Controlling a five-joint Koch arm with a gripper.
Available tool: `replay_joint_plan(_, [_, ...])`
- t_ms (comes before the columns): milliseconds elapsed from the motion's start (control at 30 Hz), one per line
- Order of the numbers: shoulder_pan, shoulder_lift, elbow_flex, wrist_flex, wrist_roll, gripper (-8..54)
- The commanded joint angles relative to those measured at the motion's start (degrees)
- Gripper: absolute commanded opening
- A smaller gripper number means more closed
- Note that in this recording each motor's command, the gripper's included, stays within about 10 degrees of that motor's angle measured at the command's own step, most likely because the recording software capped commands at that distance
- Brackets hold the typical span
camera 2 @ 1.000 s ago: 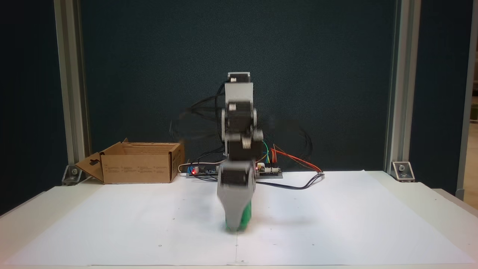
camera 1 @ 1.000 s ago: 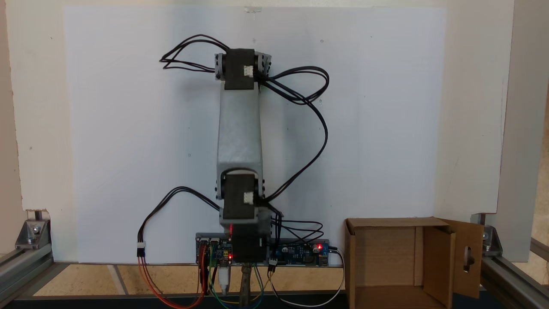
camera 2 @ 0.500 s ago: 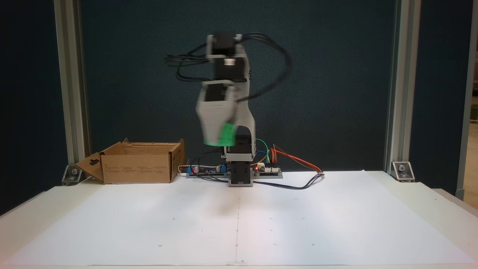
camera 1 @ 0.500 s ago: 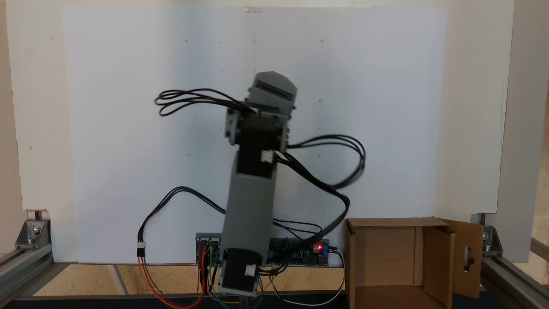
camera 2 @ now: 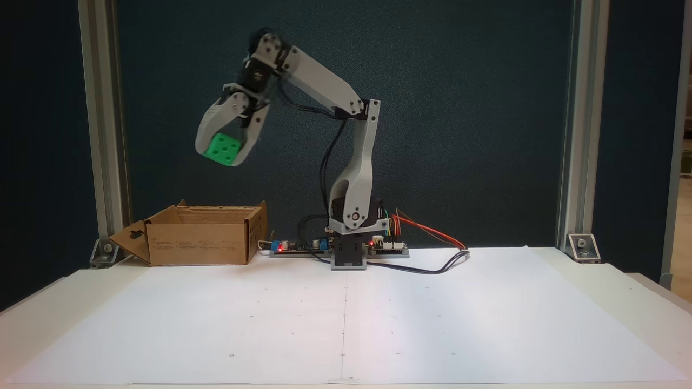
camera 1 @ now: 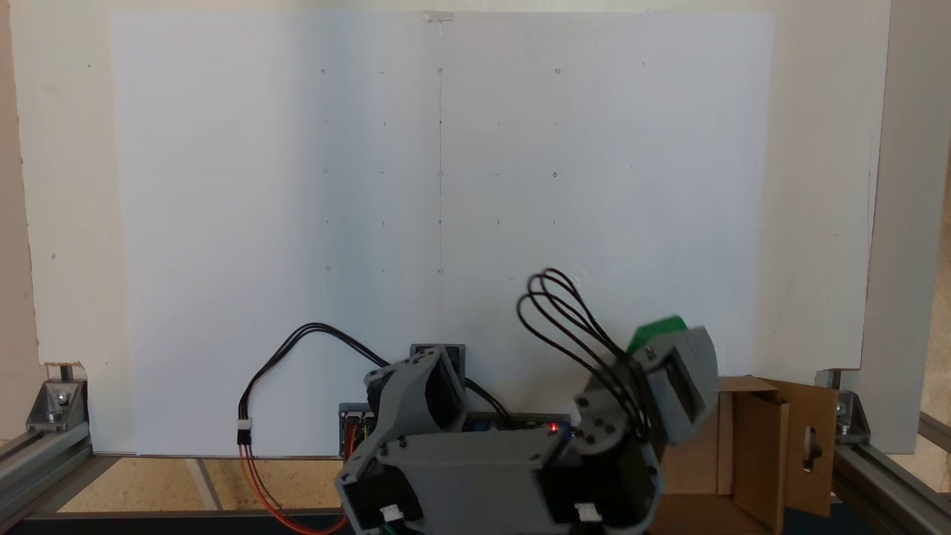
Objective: Grasp a green dice and put it in the bin.
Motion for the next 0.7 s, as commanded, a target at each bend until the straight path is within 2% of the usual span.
replay_joint_plan(0, [9.12,-2.11,-3.6,-3.08,-5.01,11.5])
replay_joint_plan(233, [35.95,-16.35,-3.6,-10.37,-12.66,11.4])
replay_joint_plan(467, [38.5,-27.6,-2.72,-14.24,-17.23,11.5])
replay_joint_plan(633, [37.97,-28.39,-2.72,-15.12,-17.67,11.5])
replay_joint_plan(667, [37.27,-28.3,-2.72,-15.29,-17.75,14.9])
